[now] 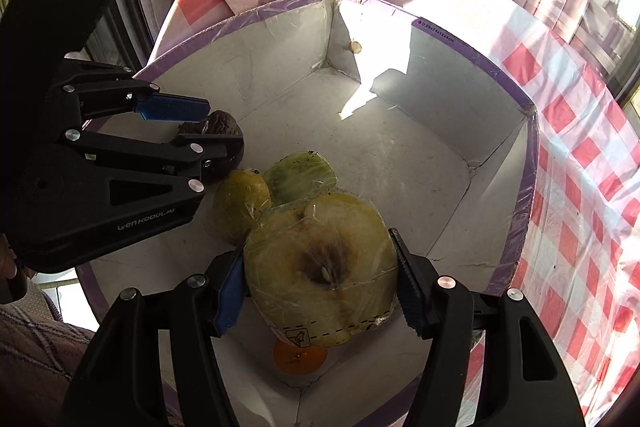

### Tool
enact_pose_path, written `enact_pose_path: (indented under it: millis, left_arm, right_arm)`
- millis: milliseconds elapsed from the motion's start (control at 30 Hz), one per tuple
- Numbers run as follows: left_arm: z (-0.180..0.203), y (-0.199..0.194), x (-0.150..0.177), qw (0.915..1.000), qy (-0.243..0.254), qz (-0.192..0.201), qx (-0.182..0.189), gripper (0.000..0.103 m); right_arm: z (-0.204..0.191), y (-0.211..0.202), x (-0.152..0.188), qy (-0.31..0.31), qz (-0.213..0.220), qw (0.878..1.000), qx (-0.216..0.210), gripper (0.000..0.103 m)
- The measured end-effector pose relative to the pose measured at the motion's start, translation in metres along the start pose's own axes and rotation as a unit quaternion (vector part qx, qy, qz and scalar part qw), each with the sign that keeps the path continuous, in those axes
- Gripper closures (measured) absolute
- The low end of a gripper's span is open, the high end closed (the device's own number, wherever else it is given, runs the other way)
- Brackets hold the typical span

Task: Organize fruits

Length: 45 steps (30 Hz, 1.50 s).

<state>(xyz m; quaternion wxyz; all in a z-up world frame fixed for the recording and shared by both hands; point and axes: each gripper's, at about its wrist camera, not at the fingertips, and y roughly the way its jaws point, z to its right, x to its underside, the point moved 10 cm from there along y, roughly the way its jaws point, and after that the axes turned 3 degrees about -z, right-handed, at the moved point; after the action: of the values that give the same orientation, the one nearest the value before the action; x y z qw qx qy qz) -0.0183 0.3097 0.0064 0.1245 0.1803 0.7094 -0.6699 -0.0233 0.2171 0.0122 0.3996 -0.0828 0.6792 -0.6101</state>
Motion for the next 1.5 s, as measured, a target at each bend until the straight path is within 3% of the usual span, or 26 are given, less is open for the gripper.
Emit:
enact_pose_path:
  millis: [100,167,267,333,533,633,767,1033,1500]
  left_arm:
    - [0.005,-0.001,0.000,1.0000,0.008,0.000,0.001,0.062]
    - [0.006,-0.001,0.000,1.0000,0.007,0.000,0.004,0.056]
    - [0.004,-0.007,-0.004,0.9999,-0.003,0.012,0.010,0.040]
    - [0.003,-0.013,-0.008,0.9996,-0.010,0.025,0.012,0.022]
    - [-0.007,-0.046,-0.031,0.9954,-0.031,0.090,-0.008,0.005]
    - [-0.015,-0.066,-0.043,0.9916,-0.054,0.116,-0.020,0.002]
    - [-0.019,-0.084,-0.055,0.9905,-0.071,0.116,-0.014,0.002]
    - [-0.018,-0.082,-0.052,0.9932,-0.080,0.084,-0.005,0.002]
    - [-0.011,-0.064,-0.035,0.9961,-0.077,0.041,0.016,0.002]
  right_arm:
    - [0.003,0.001,0.000,0.006,-0.002,1.000,0.001,0.040]
    - [0.005,0.002,0.001,0.014,-0.005,1.000,0.002,0.039]
    - [0.010,-0.002,-0.002,0.025,0.006,1.000,0.004,0.036]
    - [0.012,-0.005,-0.003,0.029,0.011,0.999,0.010,0.033]
    - [0.020,-0.011,-0.006,0.044,0.009,0.999,0.011,0.025]
    - [0.019,-0.019,-0.012,0.050,0.002,0.999,-0.011,0.016]
    - [0.017,-0.031,-0.021,0.044,0.003,0.999,-0.007,0.016]
    - [0.028,-0.031,-0.019,0.061,-0.009,0.998,0.028,0.016]
    - [0.034,-0.023,-0.011,0.085,-0.019,0.996,0.034,0.017]
